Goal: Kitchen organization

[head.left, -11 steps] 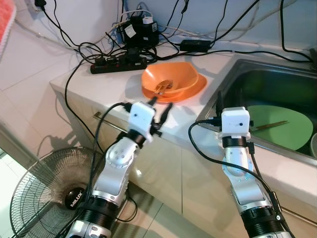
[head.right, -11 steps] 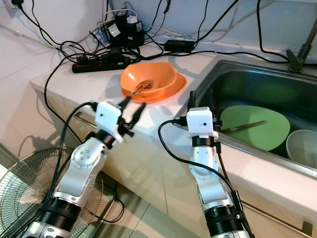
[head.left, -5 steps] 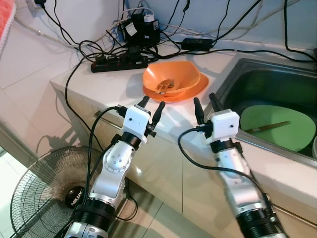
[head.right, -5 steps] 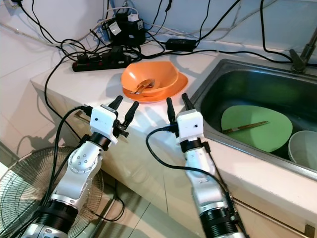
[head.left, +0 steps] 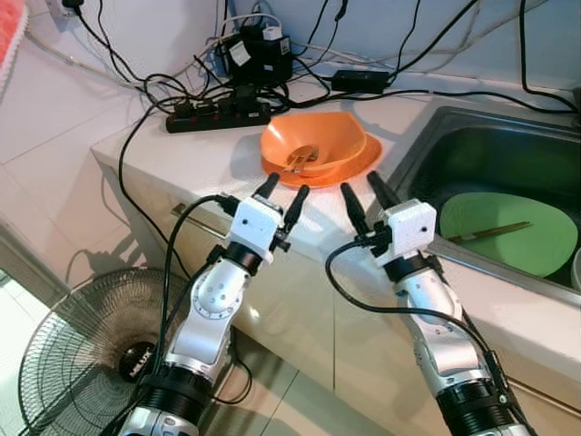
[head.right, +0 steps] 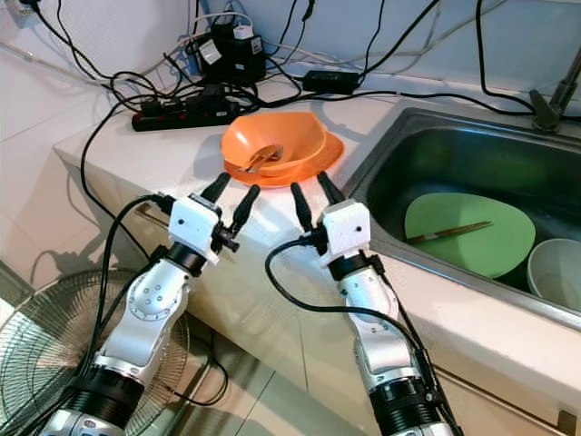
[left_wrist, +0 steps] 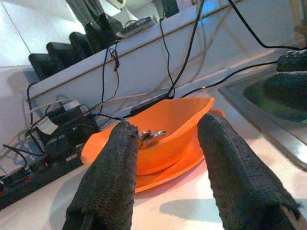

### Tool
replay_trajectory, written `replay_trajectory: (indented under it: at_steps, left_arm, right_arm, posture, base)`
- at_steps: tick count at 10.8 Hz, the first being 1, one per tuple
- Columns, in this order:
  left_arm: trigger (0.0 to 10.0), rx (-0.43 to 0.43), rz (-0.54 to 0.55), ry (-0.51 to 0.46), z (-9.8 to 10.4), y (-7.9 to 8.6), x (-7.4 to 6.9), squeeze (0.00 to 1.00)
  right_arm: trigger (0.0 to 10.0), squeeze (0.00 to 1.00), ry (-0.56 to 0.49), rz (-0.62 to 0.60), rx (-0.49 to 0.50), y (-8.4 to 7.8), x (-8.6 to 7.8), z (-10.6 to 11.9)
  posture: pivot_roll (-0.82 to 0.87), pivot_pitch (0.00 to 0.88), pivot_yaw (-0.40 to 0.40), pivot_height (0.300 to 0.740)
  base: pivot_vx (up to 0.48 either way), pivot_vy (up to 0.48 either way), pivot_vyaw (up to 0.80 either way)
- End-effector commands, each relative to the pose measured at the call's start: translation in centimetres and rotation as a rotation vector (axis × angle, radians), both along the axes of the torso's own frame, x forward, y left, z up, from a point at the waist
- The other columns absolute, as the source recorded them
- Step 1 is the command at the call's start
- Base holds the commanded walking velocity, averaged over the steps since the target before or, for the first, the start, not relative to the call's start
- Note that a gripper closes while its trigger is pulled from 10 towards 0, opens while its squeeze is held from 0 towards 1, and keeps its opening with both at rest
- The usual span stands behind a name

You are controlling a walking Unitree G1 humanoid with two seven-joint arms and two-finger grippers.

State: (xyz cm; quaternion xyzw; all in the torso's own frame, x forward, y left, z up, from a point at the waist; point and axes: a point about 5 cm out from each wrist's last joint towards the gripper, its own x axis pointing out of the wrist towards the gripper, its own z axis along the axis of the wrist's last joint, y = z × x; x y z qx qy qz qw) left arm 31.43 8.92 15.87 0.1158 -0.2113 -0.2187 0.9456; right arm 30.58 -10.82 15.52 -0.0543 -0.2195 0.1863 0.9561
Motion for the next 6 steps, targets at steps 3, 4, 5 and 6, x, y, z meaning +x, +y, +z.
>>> replay_trajectory:
  at_steps: [3, 4, 5, 6]
  left_arm:
    - [10.0, 0.022, 0.025, -0.030, 0.4, 0.5, 0.3, 0.00]
    - [10.0, 0.020, 0.054, -0.048, 0.7, 1.0, 0.6, 0.00]
    - [10.0, 0.010, 0.069, -0.047, 0.8, 1.3, 0.8, 0.00]
    - [10.0, 0.004, 0.097, -0.036, 0.9, 1.7, 1.2, 0.00]
  right_arm:
    - [10.0, 0.00, -0.024, 0.055, 0.003, 0.8, 0.1, 0.6]
    - [10.0, 0.00, -0.022, 0.057, 0.000, 0.8, 0.2, 0.6]
    - [10.0, 0.00, -0.021, 0.057, -0.001, 0.8, 0.2, 0.5]
    - [10.0, 0.00, -0.019, 0.056, -0.006, 0.8, 0.2, 0.5]
  posture:
    - [0.05, 0.048, 0.120, 0.740]
    - [0.05, 0.046, 0.119, 0.740]
    - [0.05, 0.045, 0.119, 0.740]
    - [0.05, 0.042, 0.120, 0.740]
  base:
    - [0.000, 0.000, 0.00]
    - [0.000, 0.000, 0.00]
    - [0.000, 0.000, 0.00]
    - [0.000, 0.000, 0.00]
